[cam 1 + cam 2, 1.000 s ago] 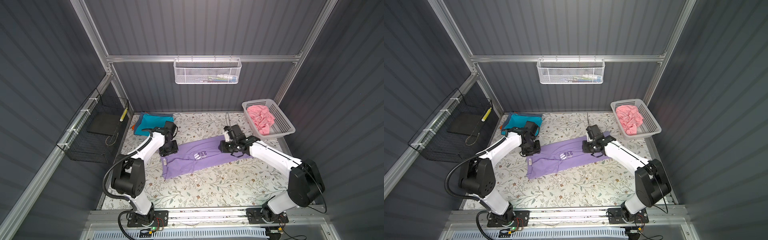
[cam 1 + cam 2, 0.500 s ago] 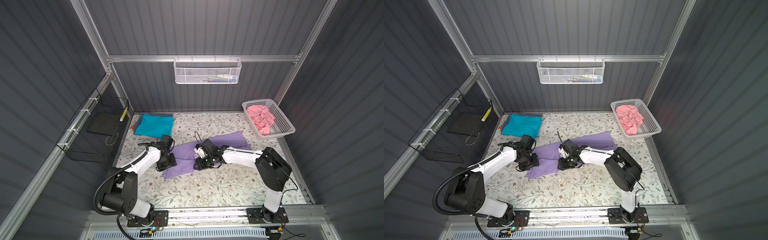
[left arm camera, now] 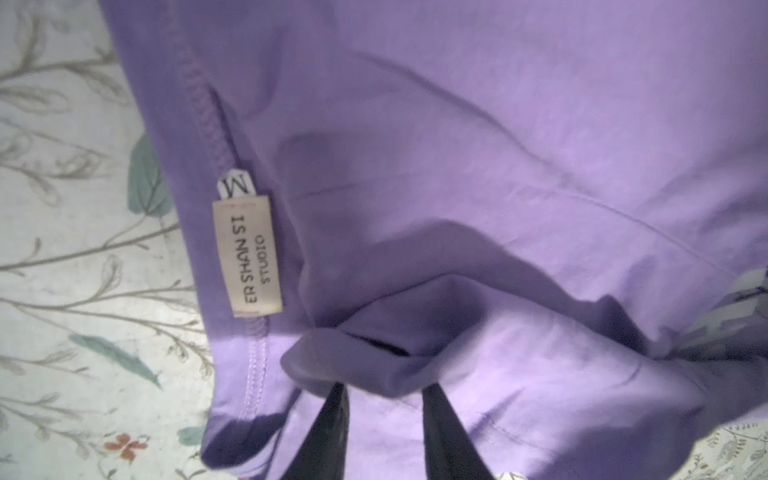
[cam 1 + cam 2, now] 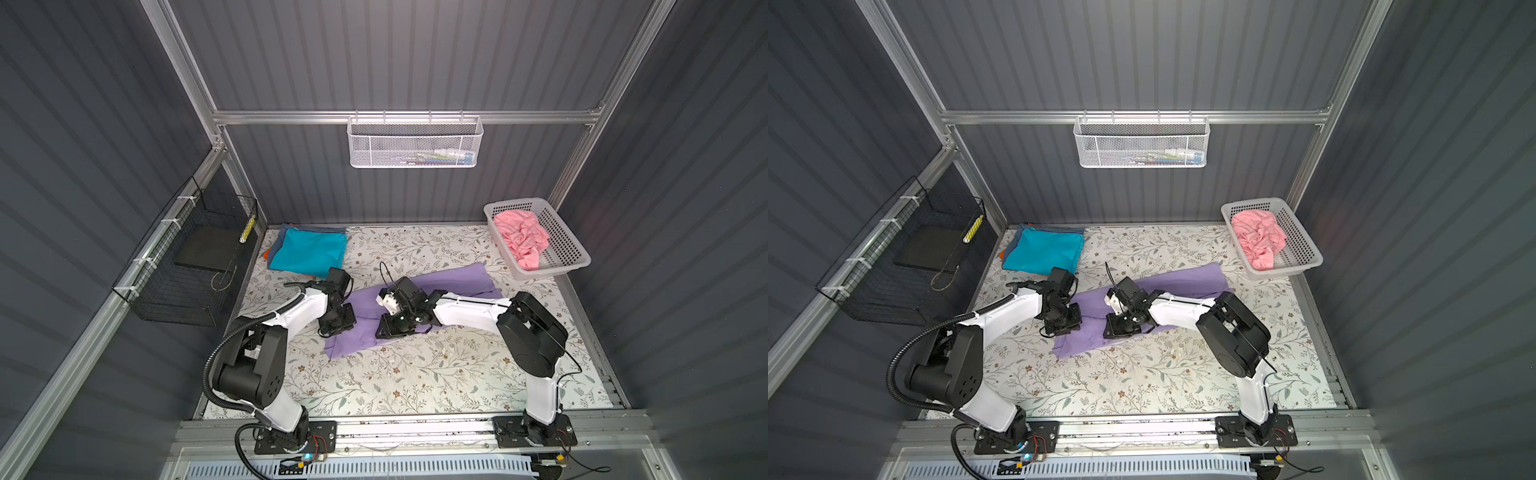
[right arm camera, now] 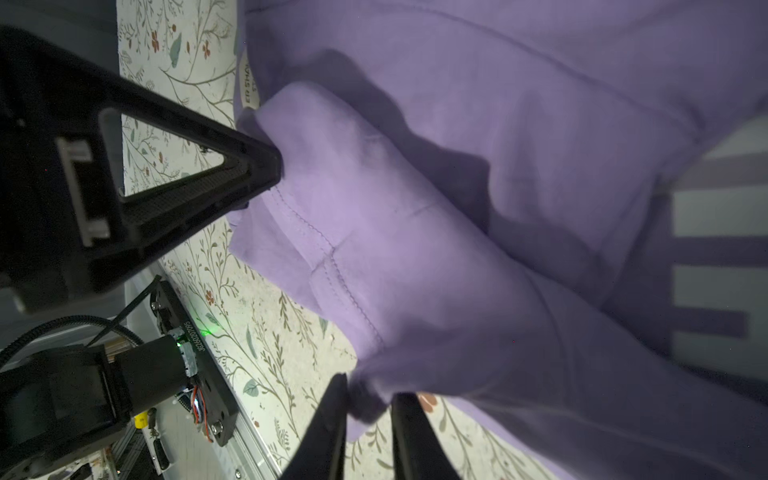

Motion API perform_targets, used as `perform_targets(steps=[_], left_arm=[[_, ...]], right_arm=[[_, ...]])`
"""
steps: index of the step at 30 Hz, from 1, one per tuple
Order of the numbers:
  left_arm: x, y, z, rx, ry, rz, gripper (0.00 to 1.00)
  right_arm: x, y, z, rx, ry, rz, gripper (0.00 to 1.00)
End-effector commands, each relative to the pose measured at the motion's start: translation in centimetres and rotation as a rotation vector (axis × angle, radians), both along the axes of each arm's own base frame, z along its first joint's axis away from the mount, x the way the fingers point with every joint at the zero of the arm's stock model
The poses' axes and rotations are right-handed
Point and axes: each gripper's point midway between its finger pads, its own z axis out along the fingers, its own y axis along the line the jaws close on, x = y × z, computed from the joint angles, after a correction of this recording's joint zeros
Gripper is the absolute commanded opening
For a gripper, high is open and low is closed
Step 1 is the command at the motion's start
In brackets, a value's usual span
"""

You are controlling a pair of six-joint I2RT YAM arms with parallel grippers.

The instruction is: Fold and stack the t-shirts

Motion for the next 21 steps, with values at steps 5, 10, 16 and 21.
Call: perform_targets(steps=[5, 10, 16, 21], left_arm=[[2.3, -0.6, 2.1, 0.014, -0.039, -0.054, 0.14], [3.9, -1.1, 2.7, 0.018, -0.049, -0.073, 0.14], [5.9, -2.1, 4.2, -0.011, -0.085, -0.071, 0.35], [6.4, -0.8, 6.9, 0.052, -0.154, -0.047, 0.47]], right_arm=[[2.9, 0.2, 2.1, 0.041, 0.028, -0.053, 0.09], [6.8, -0.6, 2.9, 0.095, 0.076, -0.115, 0.1], [11.0, -1.4, 0.1, 0.081, 0.164, -0.186, 0.13], [13.2, -2.3, -1.6, 0.07, 0.182, -0.245, 0.14]])
